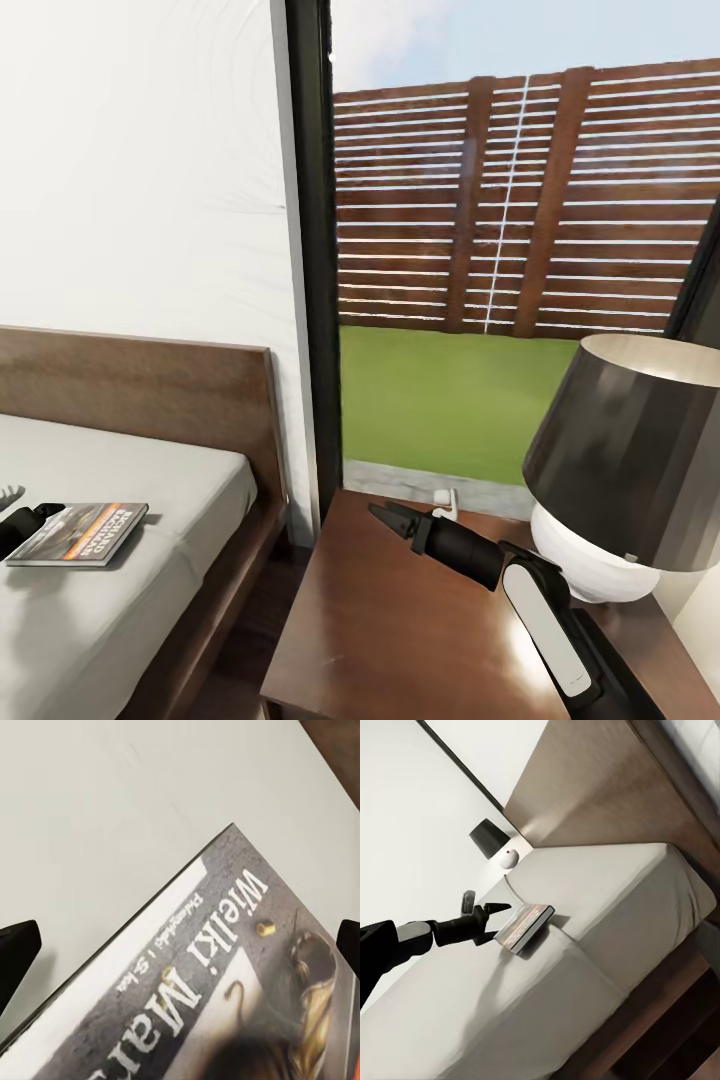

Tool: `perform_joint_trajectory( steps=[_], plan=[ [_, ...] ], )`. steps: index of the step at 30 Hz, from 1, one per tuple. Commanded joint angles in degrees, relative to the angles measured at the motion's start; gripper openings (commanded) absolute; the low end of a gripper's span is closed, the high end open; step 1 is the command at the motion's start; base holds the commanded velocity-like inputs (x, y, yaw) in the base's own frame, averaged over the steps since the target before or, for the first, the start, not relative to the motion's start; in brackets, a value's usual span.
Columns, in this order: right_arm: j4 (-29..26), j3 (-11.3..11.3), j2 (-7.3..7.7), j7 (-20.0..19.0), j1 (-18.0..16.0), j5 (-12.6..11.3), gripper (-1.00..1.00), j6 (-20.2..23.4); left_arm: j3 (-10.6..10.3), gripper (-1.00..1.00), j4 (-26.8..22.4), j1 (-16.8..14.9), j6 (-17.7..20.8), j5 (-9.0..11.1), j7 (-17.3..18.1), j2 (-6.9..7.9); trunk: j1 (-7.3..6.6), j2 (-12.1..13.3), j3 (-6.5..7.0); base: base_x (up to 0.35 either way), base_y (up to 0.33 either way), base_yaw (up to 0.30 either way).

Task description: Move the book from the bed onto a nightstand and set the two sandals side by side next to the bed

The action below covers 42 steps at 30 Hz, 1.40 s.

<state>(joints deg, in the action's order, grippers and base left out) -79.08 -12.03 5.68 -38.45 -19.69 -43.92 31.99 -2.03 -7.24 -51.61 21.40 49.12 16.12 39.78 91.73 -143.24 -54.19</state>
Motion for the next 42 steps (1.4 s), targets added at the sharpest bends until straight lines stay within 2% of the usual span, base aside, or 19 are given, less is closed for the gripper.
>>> perform_joint_trajectory(
  steps=[1,8,20,32,36,42],
  plan=[
    [-0.02,-0.05,0.03,0.13,-0.03,-0.54,1.00,0.44,-0.32,1.00,0.04,-0.03,0.31,0.37,0.04,0.03,-0.01,-0.02,-0.06,0.004,0.000,0.000],
    [-0.02,-0.02,0.03,0.13,-0.03,-0.52,1.00,0.44,-0.27,1.00,0.04,-0.03,-0.13,0.37,-0.22,0.11,-0.01,-0.02,-0.06,0.001,0.000,0.000],
    [-0.02,-0.02,0.03,0.13,-0.04,-0.52,1.00,0.44,-0.25,1.00,0.04,-0.05,-3.02,0.57,-0.30,-0.16,-0.01,-0.02,-0.06,0.000,0.000,0.000],
    [-0.02,-0.02,0.03,0.13,-0.04,-0.55,1.00,0.47,-0.13,1.00,-0.03,-0.07,-3.47,0.83,-0.30,-2.33,-0.01,-0.02,-0.06,0.000,0.000,0.000],
    [-0.02,-0.02,0.03,0.13,-0.06,-0.55,1.00,0.50,-0.09,1.00,-0.05,-0.07,-4.65,0.89,-0.30,-3.37,-0.01,-0.02,-0.06,0.000,0.000,0.000],
    [-0.02,0.00,0.03,0.13,-0.05,-0.56,1.00,0.50,-0.08,1.00,-0.05,-0.07,-5.59,1.07,-0.23,-4.07,-0.01,-0.02,-0.06,0.000,0.000,0.000]
  ],
)
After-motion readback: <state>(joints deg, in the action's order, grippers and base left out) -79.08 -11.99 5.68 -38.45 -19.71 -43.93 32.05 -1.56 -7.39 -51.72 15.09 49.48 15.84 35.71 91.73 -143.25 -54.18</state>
